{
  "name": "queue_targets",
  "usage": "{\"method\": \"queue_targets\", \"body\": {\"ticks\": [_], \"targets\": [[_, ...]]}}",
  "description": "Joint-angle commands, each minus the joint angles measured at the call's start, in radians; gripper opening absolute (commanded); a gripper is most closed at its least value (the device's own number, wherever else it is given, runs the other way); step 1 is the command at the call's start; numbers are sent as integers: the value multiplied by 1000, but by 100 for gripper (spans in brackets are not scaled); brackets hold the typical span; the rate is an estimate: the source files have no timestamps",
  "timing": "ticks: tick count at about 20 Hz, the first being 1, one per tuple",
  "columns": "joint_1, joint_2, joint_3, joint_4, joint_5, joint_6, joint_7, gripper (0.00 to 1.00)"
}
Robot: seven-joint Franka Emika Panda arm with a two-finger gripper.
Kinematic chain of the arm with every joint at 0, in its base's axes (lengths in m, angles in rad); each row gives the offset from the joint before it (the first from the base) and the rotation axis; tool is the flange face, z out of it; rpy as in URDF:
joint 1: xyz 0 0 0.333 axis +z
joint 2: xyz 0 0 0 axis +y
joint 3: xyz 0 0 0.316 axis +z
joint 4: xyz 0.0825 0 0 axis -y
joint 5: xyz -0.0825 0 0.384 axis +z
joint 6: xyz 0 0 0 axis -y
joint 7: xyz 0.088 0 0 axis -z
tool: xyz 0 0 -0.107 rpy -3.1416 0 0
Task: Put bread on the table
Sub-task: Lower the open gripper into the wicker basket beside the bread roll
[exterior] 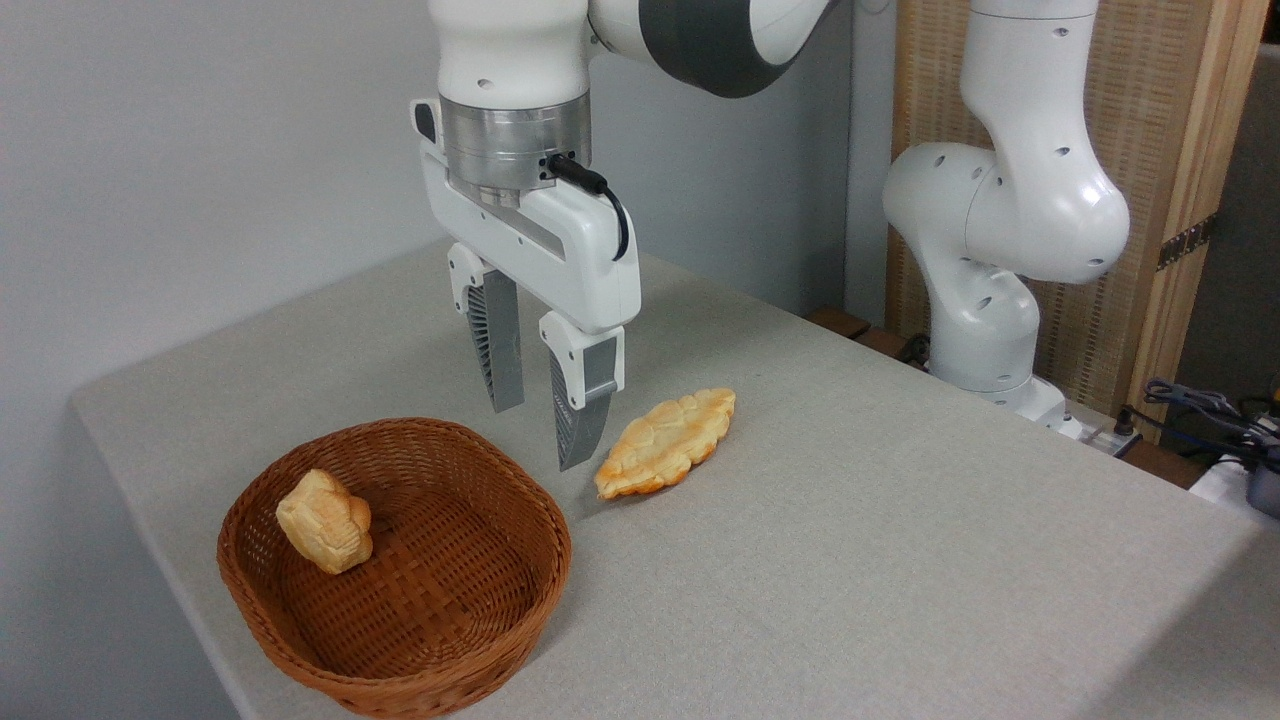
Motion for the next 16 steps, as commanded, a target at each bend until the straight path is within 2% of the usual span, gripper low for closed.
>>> {"method": "queue_targets", "body": {"ticks": [1, 9, 13, 16], "targets": [[-43, 73, -14, 1, -13, 202, 24, 100], [-45, 94, -17, 1, -24, 213, 22, 100], [-53, 135, -40, 1, -58, 303, 20, 100], [-56, 185, -86, 2, -51, 394, 22, 100]]}}
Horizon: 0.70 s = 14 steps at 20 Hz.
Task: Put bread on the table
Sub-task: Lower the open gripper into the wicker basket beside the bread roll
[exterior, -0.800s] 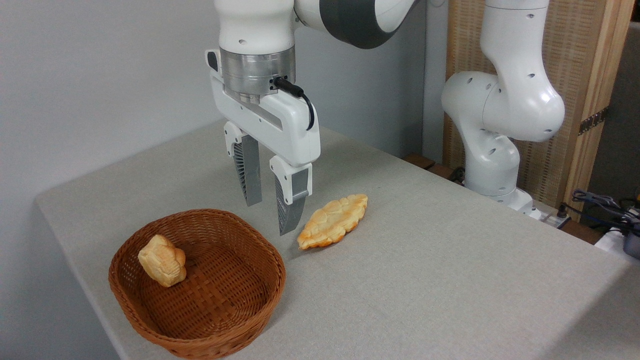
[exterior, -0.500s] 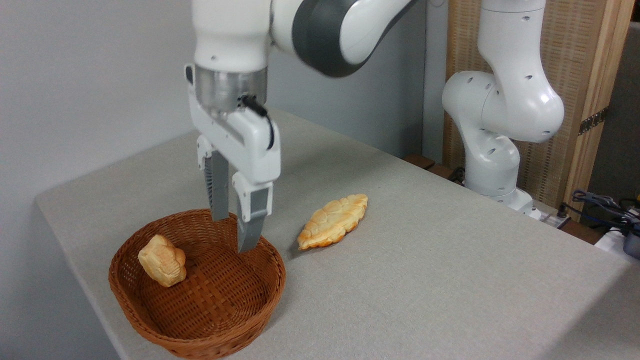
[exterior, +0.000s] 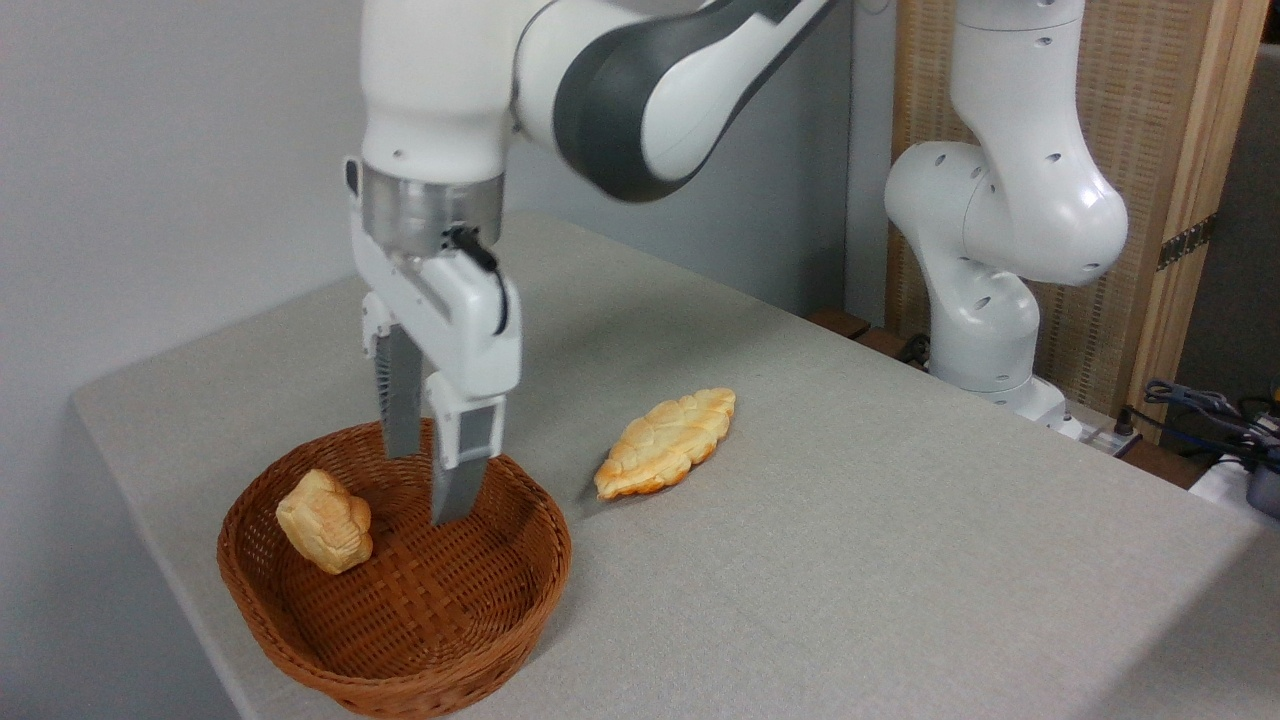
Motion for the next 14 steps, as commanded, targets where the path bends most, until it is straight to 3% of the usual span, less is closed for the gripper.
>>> {"method": "queue_targets", "body": {"ticks": [1, 3, 7, 10, 14], "targets": [[-5, 60, -51, 7, -15, 101, 10, 100], [-5, 74, -85, 12, -4, 106, 12, 100], [-5, 132, -137, 78, 87, 112, 15, 100], [-5, 178, -141, 111, 158, 115, 15, 100], [-5, 234, -167, 162, 206, 114, 13, 100]]}}
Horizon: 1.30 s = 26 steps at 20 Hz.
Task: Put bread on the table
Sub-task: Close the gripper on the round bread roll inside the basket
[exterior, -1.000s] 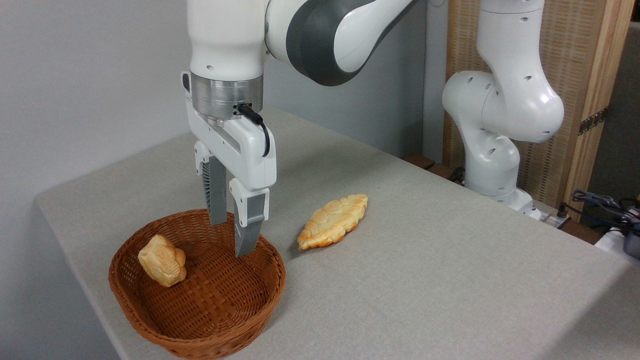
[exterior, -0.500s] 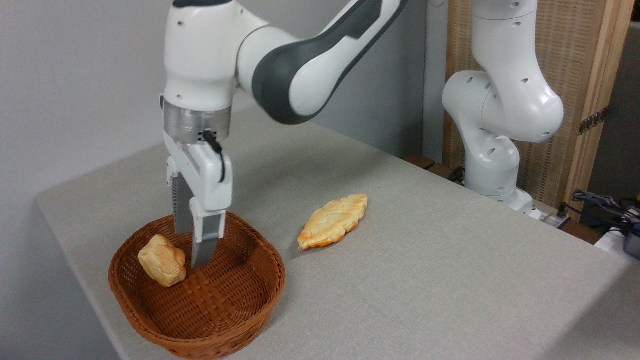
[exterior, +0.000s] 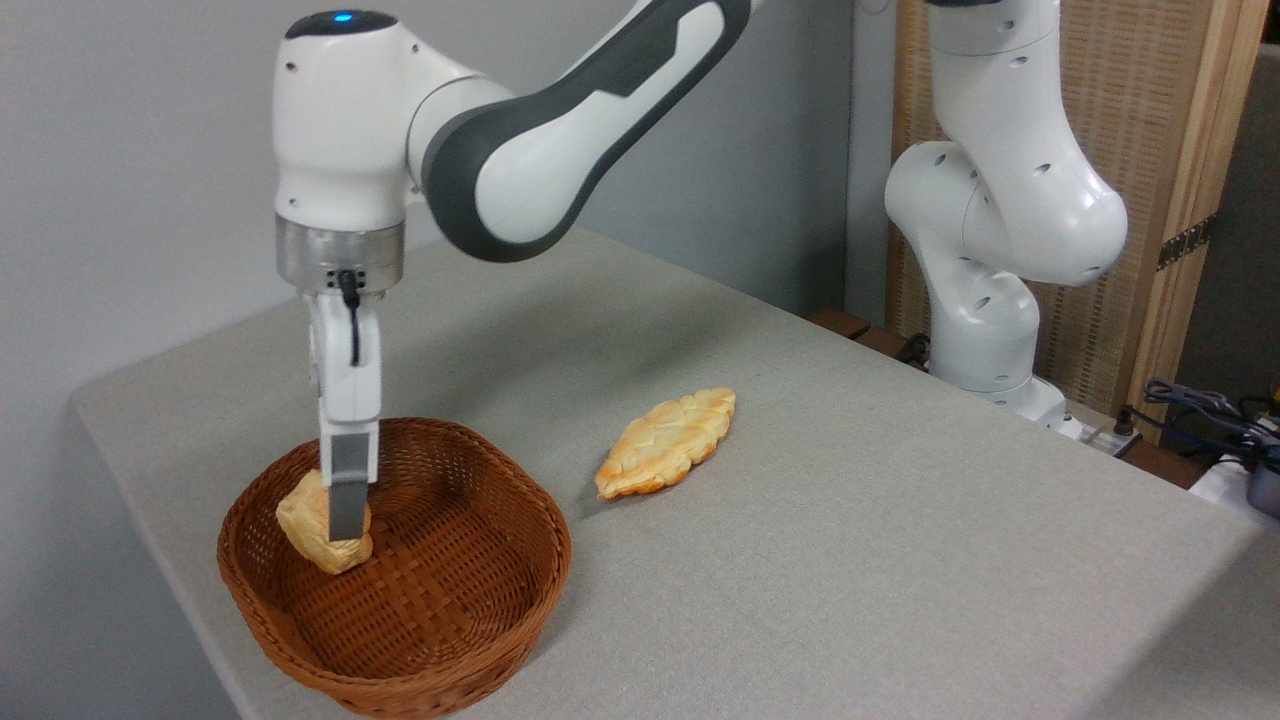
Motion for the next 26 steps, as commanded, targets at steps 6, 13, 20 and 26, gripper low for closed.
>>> {"method": "queue_targets", "body": {"ticks": [6, 13, 20, 26], "targets": [[2, 92, -31, 66, 46, 4, 11, 100], [2, 101, -32, 66, 47, 4, 12, 17], [2, 100, -32, 68, 47, 4, 12, 13], [3, 71, -31, 66, 35, -16, 0, 14]]}}
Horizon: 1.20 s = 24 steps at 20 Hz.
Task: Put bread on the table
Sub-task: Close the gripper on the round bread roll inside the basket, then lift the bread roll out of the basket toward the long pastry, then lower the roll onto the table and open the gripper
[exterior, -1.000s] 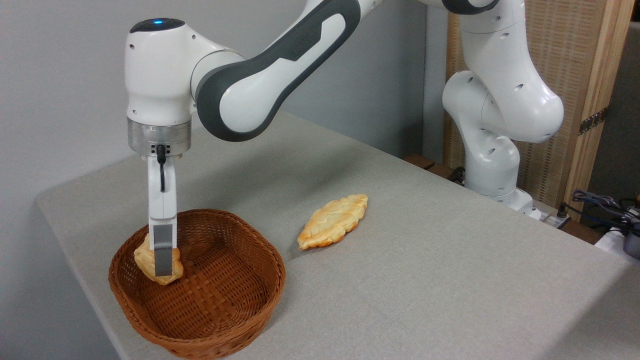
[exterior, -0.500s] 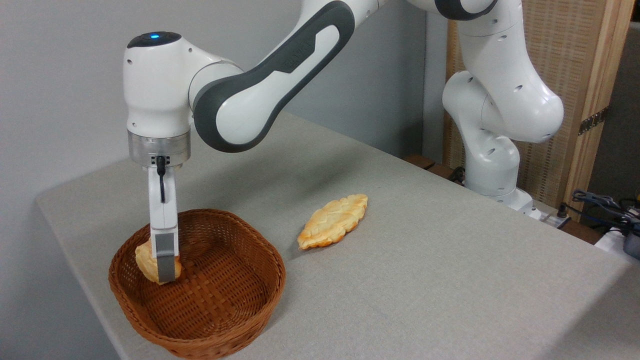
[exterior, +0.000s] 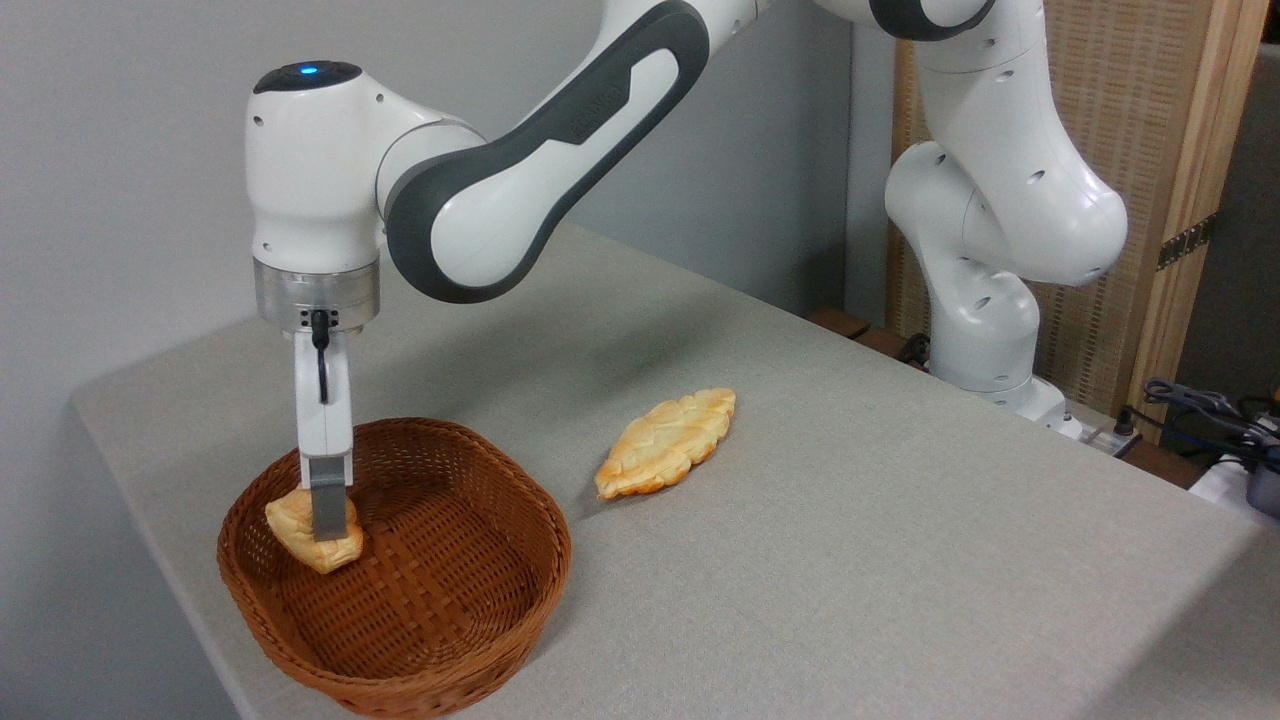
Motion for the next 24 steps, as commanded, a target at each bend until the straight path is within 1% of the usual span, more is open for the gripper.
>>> {"method": "queue_targets", "body": {"ticks": [1, 3, 4, 6, 7, 9, 10, 11, 12, 13, 14, 17, 19, 20, 21, 22, 23, 24], "targets": [[4, -28, 1, 9, 7, -30, -2, 14], [7, -54, 9, 9, 4, -40, -3, 15], [10, -72, 12, 9, -5, -45, -8, 15], [16, -110, 27, 9, -51, -98, -7, 18], [16, -136, 48, 9, -68, -132, -8, 19], [16, -187, 85, 9, -114, -219, -7, 21], [14, -212, 111, 9, -145, -270, -8, 22], [14, -235, 136, 8, -165, -321, -7, 22], [14, -253, 151, 8, -173, -376, -7, 22], [14, -273, 161, 8, -176, -455, -7, 24], [14, -282, 177, 8, -176, -500, -7, 26], [13, -286, 181, -1, -179, -638, -10, 26], [11, -286, 179, -6, -200, -730, -25, 26], [10, -286, 175, -11, -211, -755, -34, 27], [7, -286, 173, -14, -217, -769, -46, 30], [4, -286, 168, -24, -220, -778, -65, 38], [-1, -284, 159, -41, -220, -784, -80, 43], [-5, -282, 141, -60, -220, -784, -82, 46]]}}
